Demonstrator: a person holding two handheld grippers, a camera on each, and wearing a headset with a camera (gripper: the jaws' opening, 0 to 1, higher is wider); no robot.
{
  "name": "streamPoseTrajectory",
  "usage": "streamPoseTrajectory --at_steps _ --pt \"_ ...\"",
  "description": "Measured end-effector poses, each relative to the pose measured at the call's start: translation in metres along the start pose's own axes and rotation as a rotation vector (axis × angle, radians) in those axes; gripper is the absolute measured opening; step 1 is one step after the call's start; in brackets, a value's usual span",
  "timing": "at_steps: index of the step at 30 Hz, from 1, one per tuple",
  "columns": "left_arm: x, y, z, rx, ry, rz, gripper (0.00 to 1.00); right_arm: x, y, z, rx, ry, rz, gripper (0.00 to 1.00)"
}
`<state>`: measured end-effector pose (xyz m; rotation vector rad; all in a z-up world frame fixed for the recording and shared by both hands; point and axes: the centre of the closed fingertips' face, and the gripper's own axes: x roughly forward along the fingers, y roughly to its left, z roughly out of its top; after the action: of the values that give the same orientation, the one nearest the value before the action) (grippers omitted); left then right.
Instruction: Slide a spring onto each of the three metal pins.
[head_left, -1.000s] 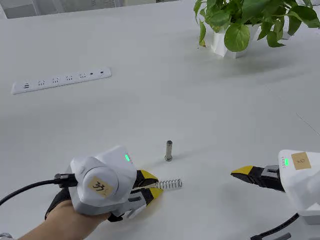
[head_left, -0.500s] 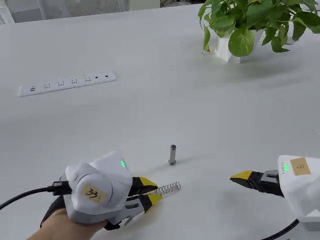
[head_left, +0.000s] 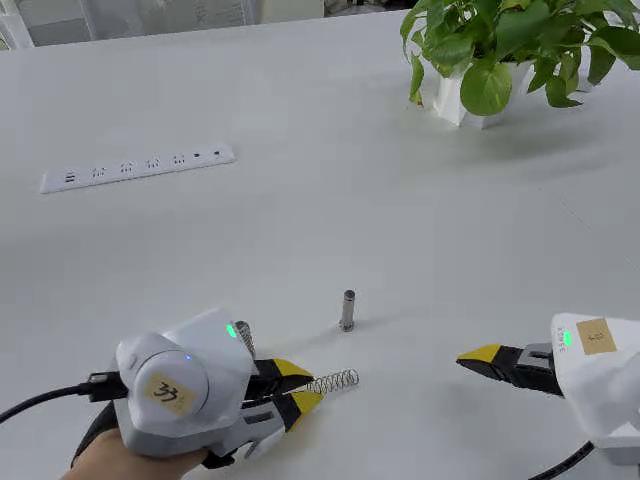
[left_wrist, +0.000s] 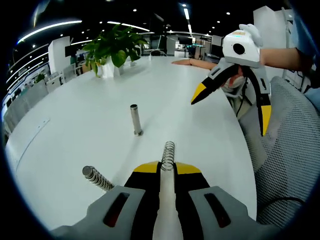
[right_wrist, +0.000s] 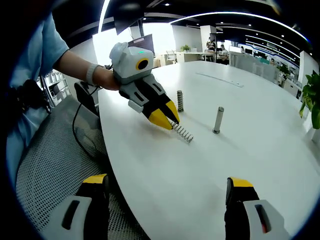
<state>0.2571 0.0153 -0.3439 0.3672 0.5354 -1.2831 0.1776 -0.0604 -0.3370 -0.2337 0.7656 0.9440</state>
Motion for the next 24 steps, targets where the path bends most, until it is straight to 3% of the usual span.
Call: streamPoseTrajectory --at_steps 12,24 --pt "-0.021 0.001 0.002 -0.044 -0.038 0.035 0.06 0.005 0.006 0.007 -0.022 -0.003 0.02 0.96" --pt "-0.049 -0.006 0.004 -0.089 -0.085 0.054 0.06 0.01 0.013 0.03 -0.059 -0.034 0.061 0.94"
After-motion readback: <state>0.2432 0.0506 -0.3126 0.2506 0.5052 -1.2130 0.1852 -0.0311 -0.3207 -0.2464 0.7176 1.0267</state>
